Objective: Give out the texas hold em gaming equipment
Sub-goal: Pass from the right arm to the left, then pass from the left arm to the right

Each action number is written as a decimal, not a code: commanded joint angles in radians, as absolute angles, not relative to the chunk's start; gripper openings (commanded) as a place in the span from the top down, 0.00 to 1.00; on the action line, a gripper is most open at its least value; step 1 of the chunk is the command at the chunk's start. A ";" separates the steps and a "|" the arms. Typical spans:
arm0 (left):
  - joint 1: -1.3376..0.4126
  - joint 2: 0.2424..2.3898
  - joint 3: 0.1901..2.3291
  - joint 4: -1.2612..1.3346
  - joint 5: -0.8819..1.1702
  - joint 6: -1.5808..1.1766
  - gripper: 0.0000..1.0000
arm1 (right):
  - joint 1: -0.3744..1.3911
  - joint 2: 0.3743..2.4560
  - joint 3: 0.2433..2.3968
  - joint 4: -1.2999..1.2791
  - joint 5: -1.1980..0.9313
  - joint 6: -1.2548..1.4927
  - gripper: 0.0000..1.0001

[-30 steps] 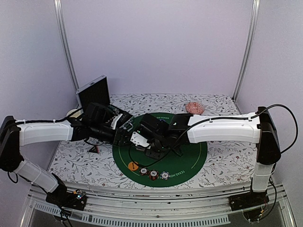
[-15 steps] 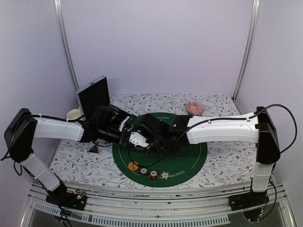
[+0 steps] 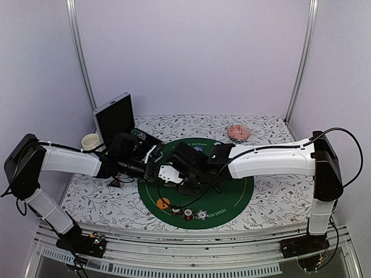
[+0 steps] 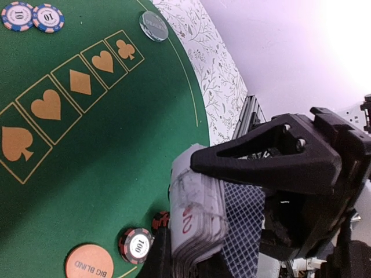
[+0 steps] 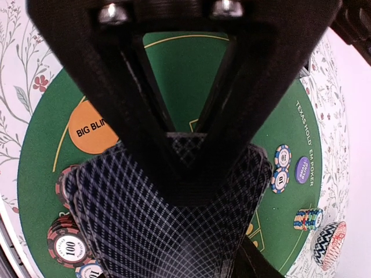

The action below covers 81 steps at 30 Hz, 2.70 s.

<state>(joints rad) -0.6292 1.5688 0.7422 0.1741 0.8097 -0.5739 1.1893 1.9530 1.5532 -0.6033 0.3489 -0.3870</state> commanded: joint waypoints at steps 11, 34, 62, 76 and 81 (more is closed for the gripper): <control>-0.653 1.423 0.700 0.217 0.836 -0.526 1.00 | 1.164 1.846 1.473 -0.505 0.230 -0.336 0.01; -0.732 1.213 0.714 0.173 0.797 -0.370 1.00 | 1.007 1.450 1.177 -0.122 -0.390 -0.017 0.00; -0.788 1.156 0.651 0.312 0.821 -0.426 0.71 | 1.001 1.482 1.066 0.035 -0.589 0.133 0.97; -0.821 1.187 0.687 0.208 0.639 -0.420 1.00 | 1.044 1.466 1.184 -0.239 -0.141 0.042 0.27; -0.821 1.239 0.721 0.167 0.624 -0.441 1.00 | 1.150 1.502 1.244 -0.327 0.017 -0.252 0.01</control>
<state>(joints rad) -0.8097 1.2049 0.6800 0.2047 0.6647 -0.4240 1.0775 1.4788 1.1713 -0.1955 -0.1699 -0.0296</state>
